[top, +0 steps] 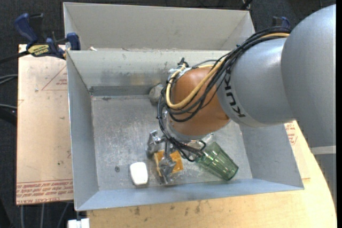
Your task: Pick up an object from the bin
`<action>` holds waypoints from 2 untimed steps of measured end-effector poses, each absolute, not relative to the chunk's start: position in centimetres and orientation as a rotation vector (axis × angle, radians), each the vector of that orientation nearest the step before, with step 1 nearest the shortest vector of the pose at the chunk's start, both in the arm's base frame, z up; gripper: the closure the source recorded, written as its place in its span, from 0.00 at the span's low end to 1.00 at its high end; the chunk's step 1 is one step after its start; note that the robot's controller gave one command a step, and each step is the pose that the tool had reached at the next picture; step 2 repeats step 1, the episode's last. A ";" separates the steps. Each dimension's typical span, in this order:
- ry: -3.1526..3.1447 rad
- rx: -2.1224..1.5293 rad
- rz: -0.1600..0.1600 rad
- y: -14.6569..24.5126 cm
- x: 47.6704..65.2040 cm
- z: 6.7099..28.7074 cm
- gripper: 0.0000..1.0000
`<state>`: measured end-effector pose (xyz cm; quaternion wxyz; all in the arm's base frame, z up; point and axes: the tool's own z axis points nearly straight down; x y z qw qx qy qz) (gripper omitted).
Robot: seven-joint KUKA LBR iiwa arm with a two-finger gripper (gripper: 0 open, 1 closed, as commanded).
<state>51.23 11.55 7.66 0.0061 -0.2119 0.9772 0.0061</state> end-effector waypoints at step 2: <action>3.036 -0.777 0.000 8.8 48.1 24.6 1.00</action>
Offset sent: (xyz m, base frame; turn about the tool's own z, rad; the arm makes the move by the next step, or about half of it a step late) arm 0.0000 0.0000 0.0000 0.0000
